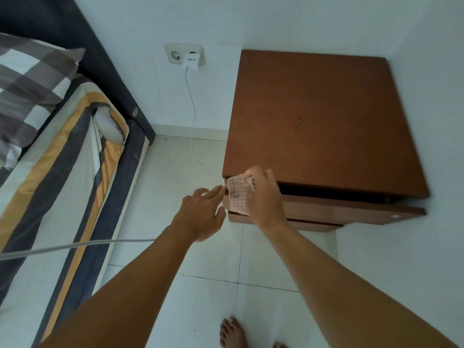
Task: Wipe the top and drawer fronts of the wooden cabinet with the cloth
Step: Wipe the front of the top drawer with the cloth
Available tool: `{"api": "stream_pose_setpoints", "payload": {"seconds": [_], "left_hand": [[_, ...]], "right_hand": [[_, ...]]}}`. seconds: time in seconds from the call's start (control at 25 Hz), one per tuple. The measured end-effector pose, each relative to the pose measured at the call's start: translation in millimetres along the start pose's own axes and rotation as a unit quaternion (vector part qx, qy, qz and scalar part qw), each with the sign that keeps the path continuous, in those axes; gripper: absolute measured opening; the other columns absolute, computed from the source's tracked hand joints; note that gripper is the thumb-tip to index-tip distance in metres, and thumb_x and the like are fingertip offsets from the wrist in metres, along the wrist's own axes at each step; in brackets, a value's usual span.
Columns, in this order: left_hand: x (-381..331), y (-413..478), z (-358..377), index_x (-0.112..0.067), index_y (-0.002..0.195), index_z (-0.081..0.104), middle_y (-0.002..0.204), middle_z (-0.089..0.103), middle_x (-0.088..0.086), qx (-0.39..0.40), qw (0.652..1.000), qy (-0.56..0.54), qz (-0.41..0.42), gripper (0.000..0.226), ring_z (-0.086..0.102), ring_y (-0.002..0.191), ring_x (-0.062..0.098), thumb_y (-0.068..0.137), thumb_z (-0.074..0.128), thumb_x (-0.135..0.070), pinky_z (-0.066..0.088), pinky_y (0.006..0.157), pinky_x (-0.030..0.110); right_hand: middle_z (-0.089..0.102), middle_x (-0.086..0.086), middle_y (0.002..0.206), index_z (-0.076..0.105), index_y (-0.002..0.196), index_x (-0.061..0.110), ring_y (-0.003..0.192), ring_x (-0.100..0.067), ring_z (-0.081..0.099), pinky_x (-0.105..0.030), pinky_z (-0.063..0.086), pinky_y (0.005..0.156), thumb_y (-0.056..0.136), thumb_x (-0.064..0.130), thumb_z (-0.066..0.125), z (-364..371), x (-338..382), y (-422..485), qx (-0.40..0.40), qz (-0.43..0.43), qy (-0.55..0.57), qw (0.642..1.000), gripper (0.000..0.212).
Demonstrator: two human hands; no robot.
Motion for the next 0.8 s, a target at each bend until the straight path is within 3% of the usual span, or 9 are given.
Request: {"api": "stream_pose_setpoints", "payload": {"seconds": [0.12, 0.28, 0.36, 0.44, 0.56, 0.8], "left_hand": [[-2, 2, -1, -0.025, 0.162, 0.019, 0.168, 0.024, -0.006, -0.006, 1.000, -0.006, -0.005, 0.058, 0.023, 0.153, 0.026, 0.106, 0.030, -0.038, 0.029, 0.118, 0.051], [-8, 5, 0, -0.022, 0.162, 0.020, 0.169, 0.022, -0.004, -0.019, 1.000, -0.008, 0.012, 0.058, 0.019, 0.155, 0.027, 0.106, 0.030, -0.034, 0.027, 0.119, 0.052], [-11, 5, 9, -0.022, 0.163, 0.012, 0.171, 0.013, -0.004, 0.003, 1.000, -0.007, 0.009, 0.061, 0.011, 0.157, 0.028, 0.105, 0.024, -0.037, 0.024, 0.120, 0.053], [-11, 4, 19, -0.024, 0.163, 0.001, 0.172, 0.001, -0.005, 0.029, 0.999, 0.004, -0.015, 0.064, 0.001, 0.158, 0.030, 0.104, 0.019, -0.041, 0.019, 0.122, 0.056], [-15, 2, 23, -0.026, 0.162, -0.010, 0.171, -0.011, -0.007, 0.046, 0.997, 0.033, -0.051, 0.068, -0.009, 0.158, 0.030, 0.104, 0.016, -0.050, 0.009, 0.122, 0.060], [-48, 7, 11, -0.013, 0.163, 0.000, 0.172, -0.001, 0.006, 0.047, 0.992, 0.054, -0.106, 0.075, -0.004, 0.158, 0.031, 0.101, 0.011, -0.054, 0.007, 0.121, 0.063]], "right_hand": [[0.060, -0.006, 0.124, 0.066, 0.115, 0.020, 0.107, -0.029, 0.057, -0.040, 0.047, 0.085, 0.080, 0.028, 0.082, 28, -9, -8, -0.045, -0.086, -0.260, 0.961, 0.039], [0.061, -0.007, 0.136, 0.060, 0.136, 0.016, 0.121, -0.032, 0.059, -0.051, 0.046, 0.105, 0.084, 0.032, 0.078, 42, -20, -19, -0.041, -0.194, -0.341, 0.919, 0.058], [0.059, -0.006, 0.140, 0.052, 0.146, 0.015, 0.126, -0.031, 0.056, -0.056, 0.041, 0.112, 0.095, 0.041, 0.063, 46, -26, -23, -0.027, -0.189, -0.364, 0.912, 0.058], [0.058, -0.005, 0.138, 0.051, 0.146, 0.015, 0.124, -0.031, 0.055, -0.058, 0.037, 0.113, 0.098, 0.049, 0.054, 47, -26, -20, -0.026, -0.165, -0.379, 0.910, 0.058], [0.059, -0.006, 0.133, 0.052, 0.142, 0.014, 0.122, -0.031, 0.055, -0.058, 0.037, 0.114, 0.094, 0.041, 0.066, 43, -31, -18, -0.031, -0.169, -0.411, 0.896, 0.057], [0.055, -0.012, 0.138, 0.054, 0.137, 0.011, 0.124, -0.034, 0.054, -0.058, 0.041, 0.108, 0.090, 0.022, 0.066, -28, -95, -29, -0.062, -0.157, -0.473, 0.865, 0.050]]}}
Point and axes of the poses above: each hand's wrist, its own y-axis towards the middle knuckle, its own z-axis out of the palm, x = y × z, the point moved 9 cm from there along y, towards the middle knuckle
